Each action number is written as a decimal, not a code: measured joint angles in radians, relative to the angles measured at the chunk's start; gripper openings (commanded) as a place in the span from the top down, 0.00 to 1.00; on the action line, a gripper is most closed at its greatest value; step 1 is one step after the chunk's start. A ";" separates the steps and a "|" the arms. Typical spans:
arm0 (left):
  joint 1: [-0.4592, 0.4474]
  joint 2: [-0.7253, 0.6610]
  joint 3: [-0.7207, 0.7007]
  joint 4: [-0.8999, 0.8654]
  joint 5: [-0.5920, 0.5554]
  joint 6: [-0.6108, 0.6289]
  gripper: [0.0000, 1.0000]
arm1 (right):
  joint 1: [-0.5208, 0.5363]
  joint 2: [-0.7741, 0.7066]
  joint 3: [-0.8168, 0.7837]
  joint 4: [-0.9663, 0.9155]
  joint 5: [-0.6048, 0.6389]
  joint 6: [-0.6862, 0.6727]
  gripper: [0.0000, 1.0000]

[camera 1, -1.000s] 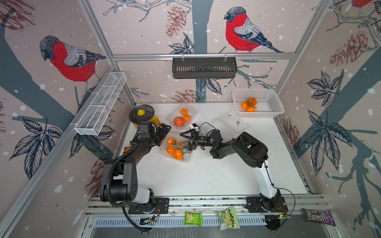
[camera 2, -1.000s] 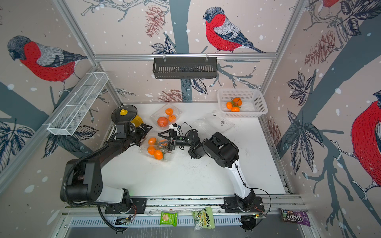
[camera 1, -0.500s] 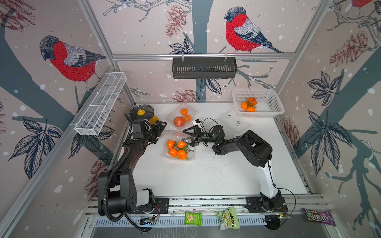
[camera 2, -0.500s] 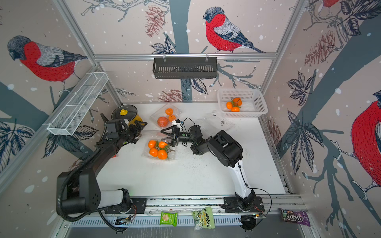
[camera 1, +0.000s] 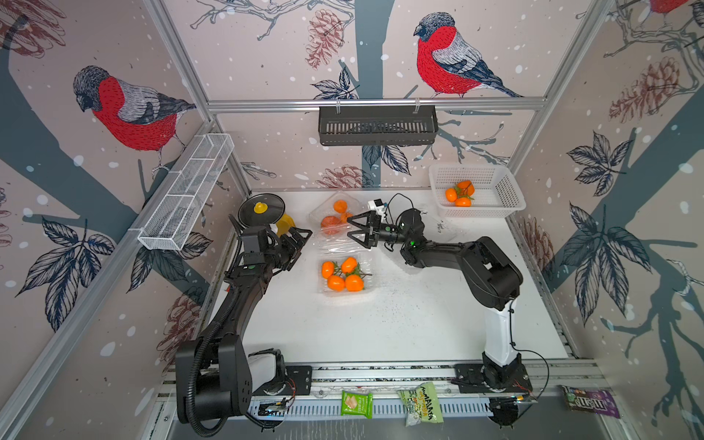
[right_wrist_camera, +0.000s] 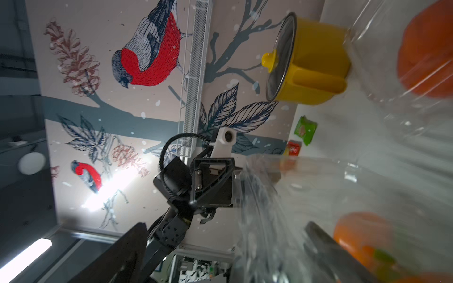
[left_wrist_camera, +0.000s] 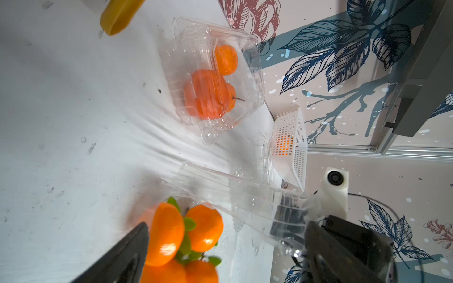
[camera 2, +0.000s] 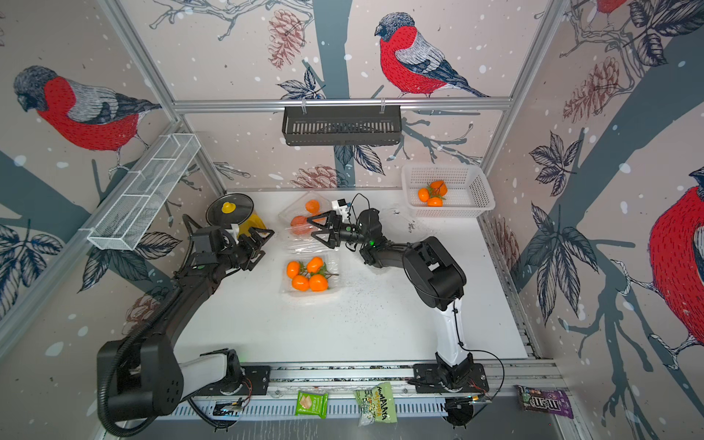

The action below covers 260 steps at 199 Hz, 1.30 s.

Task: Take oranges out of containers
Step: Open the packing box at the center of the board.

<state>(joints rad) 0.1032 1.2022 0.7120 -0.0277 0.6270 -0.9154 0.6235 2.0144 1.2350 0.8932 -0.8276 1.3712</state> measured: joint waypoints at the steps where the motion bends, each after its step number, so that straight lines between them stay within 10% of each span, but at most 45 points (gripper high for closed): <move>1: 0.000 0.000 0.000 0.000 0.000 0.000 0.03 | 0.000 -0.005 0.007 -0.026 0.006 -0.021 0.00; 96: -0.001 -0.055 0.026 -0.021 0.019 0.032 0.03 | 0.009 -0.087 0.149 -0.686 0.103 -0.559 0.00; 145: -0.105 -0.075 -0.018 0.017 0.023 -0.013 0.03 | 0.069 -0.234 0.144 -1.025 0.360 -0.819 0.01; 260: -0.276 -0.122 -0.161 0.169 -0.029 -0.175 0.03 | 0.104 -0.121 0.107 -1.282 0.720 -1.043 0.44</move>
<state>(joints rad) -0.1726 1.0798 0.5514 0.1410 0.5980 -1.0901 0.7273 1.8935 1.3422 -0.3889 -0.1074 0.3286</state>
